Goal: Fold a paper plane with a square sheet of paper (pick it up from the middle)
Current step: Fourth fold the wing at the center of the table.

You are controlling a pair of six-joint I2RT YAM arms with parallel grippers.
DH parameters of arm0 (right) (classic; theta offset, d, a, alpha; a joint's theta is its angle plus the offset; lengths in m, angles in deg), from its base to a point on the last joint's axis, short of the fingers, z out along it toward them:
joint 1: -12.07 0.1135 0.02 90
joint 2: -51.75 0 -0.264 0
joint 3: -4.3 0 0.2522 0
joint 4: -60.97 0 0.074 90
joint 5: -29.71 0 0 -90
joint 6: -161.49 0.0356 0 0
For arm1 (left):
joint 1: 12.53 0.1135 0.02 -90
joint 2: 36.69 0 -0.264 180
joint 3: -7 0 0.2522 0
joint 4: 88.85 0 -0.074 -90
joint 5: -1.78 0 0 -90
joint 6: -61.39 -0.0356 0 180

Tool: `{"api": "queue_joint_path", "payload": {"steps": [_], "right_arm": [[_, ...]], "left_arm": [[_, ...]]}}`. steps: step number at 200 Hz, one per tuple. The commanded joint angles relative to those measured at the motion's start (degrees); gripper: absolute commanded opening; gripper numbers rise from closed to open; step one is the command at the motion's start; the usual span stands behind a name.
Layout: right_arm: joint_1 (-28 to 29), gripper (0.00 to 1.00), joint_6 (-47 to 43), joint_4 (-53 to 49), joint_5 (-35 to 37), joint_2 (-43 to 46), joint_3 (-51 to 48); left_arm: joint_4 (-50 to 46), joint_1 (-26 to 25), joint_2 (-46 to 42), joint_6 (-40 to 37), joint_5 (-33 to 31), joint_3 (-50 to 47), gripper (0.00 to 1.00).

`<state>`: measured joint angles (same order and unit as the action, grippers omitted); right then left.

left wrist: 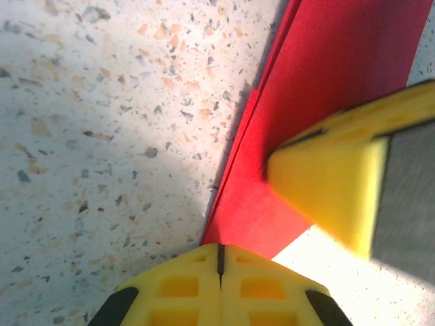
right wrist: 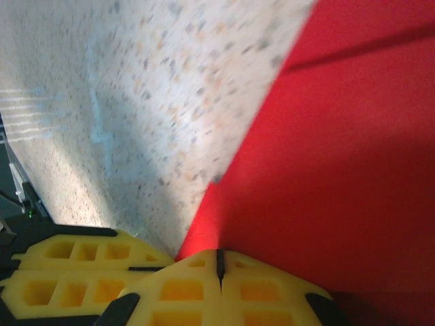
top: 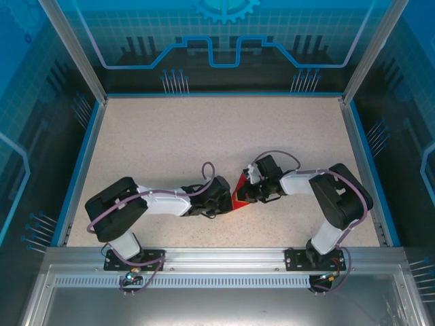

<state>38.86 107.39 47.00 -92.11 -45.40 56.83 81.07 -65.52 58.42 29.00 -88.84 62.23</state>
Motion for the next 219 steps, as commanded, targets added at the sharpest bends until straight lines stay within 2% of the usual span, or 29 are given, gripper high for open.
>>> {"api": "queue_joint_path", "payload": {"steps": [1,33,70,118,138,183,219], "right_arm": [[-6.3,0.01,-2.2,-2.5,7.0,-2.0,1.4],[-12.7,0.02,-2.4,-3.1,8.7,-3.0,3.1],[-17.3,0.02,-1.4,-4.7,11.9,-2.3,5.2],[-18.8,0.04,-0.5,-9.4,12.9,0.5,9.0],[-18.8,0.11,0.1,-11.6,11.8,3.0,9.0],[-18.5,0.44,5.5,-10.2,5.1,11.3,1.0],[-16.2,0.56,11.5,-6.6,1.8,18.1,-5.9]], "left_arm": [[-9.5,0.2,-0.6,1.8,-1.3,-3.1,0.00],[-10.3,0.2,-0.7,1.9,-1.1,-3.2,0.00],[-11.1,0.1,-0.3,1.5,-1.0,-2.4,0.00],[-10.6,0.2,-0.2,-0.5,-0.1,0.2,0.00],[-11.2,0.2,-1.0,-2.9,0.2,3.0,0.00],[-14.8,0.7,-5.1,-7.1,-3.3,10.1,0.30],[-18.0,2.7,-7.8,-7.5,-10.0,11.4,0.59]]}}
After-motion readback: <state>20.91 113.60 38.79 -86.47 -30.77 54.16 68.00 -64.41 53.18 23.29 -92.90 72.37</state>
